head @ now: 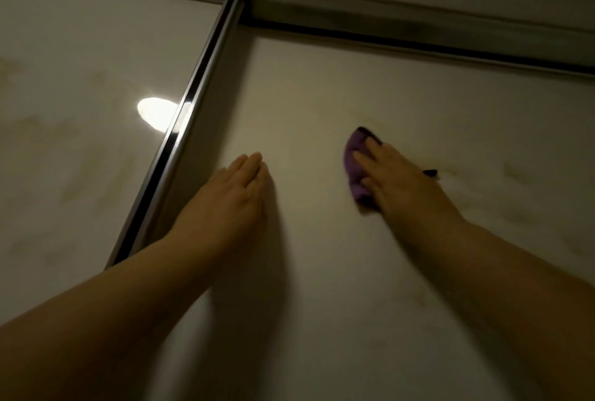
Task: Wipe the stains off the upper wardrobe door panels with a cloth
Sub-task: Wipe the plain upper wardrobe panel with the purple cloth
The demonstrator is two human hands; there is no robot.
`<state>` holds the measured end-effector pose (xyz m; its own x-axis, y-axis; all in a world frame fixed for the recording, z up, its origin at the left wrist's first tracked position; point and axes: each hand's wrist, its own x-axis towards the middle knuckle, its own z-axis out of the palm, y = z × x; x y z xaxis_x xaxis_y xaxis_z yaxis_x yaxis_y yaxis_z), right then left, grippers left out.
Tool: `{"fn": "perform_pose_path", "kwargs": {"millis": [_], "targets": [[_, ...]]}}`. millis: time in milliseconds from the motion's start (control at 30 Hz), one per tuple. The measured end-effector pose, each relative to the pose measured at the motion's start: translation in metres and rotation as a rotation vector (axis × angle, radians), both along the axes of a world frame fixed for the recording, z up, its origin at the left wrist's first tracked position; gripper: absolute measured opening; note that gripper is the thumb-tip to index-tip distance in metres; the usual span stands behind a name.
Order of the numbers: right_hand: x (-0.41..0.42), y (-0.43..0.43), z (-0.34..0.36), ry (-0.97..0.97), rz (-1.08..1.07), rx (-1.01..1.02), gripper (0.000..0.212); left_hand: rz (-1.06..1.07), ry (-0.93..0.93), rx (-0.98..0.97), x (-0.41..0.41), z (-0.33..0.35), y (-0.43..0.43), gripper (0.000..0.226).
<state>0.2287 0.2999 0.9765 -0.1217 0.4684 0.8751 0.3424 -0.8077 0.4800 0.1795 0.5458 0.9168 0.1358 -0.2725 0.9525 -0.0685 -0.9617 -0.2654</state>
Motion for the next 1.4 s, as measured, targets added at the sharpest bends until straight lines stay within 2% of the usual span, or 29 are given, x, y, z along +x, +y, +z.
{"fn": "perform_pose_path", "kwargs": {"millis": [100,200,333,400,467,567,633,767,900,1033,1100,1167,1267,1400], "targets": [[-0.005,0.004,0.031,0.053,-0.097,0.081,0.046,0.011,-0.036,-0.010,-0.001,0.002,-0.010,0.052],[-0.013,0.037,0.020,0.071,-0.081,0.065,0.050,0.023,-0.056,-0.004,0.000,0.002,-0.016,0.053],[-0.008,0.032,-0.042,0.020,0.035,-0.177,0.049,0.067,-0.001,-0.010,0.000,-0.001,-0.014,0.055],[-0.004,0.011,-0.060,0.076,0.024,-0.285,0.049,0.070,0.015,-0.015,-0.001,-0.002,-0.013,0.056],[-0.005,-0.011,-0.054,0.023,0.051,-0.218,0.046,0.059,0.023,-0.022,-0.001,-0.002,-0.013,0.054],[-0.012,-0.018,-0.029,0.130,0.031,-0.010,0.047,0.015,0.011,0.001,-0.002,-0.002,-0.017,0.053],[-0.014,-0.002,-0.030,0.148,0.010,0.058,0.047,-0.018,0.005,0.002,-0.004,-0.004,-0.025,0.054],[0.004,0.020,-0.080,0.050,0.053,-0.076,0.045,-0.052,0.026,-0.014,0.001,-0.010,-0.037,0.058],[0.013,-0.012,-0.115,0.059,0.068,-0.218,0.044,-0.089,0.022,0.010,0.006,-0.027,-0.046,0.060],[0.008,-0.041,-0.105,0.072,0.158,-0.013,0.041,-0.087,0.054,0.026,0.005,-0.045,-0.049,0.059],[0.002,-0.032,-0.098,0.111,0.175,0.105,0.047,-0.074,0.061,0.035,0.006,-0.048,-0.047,0.059],[-0.002,-0.011,-0.105,0.122,0.229,0.127,0.053,-0.058,0.058,0.018,0.009,-0.049,-0.045,0.059],[0.013,0.010,-0.148,0.088,0.176,-0.092,0.052,-0.059,0.045,0.027,0.010,-0.048,-0.044,0.058],[0.021,-0.023,-0.203,0.058,0.119,-0.314,0.050,-0.057,0.038,0.049,0.011,-0.053,-0.040,0.054]]}}
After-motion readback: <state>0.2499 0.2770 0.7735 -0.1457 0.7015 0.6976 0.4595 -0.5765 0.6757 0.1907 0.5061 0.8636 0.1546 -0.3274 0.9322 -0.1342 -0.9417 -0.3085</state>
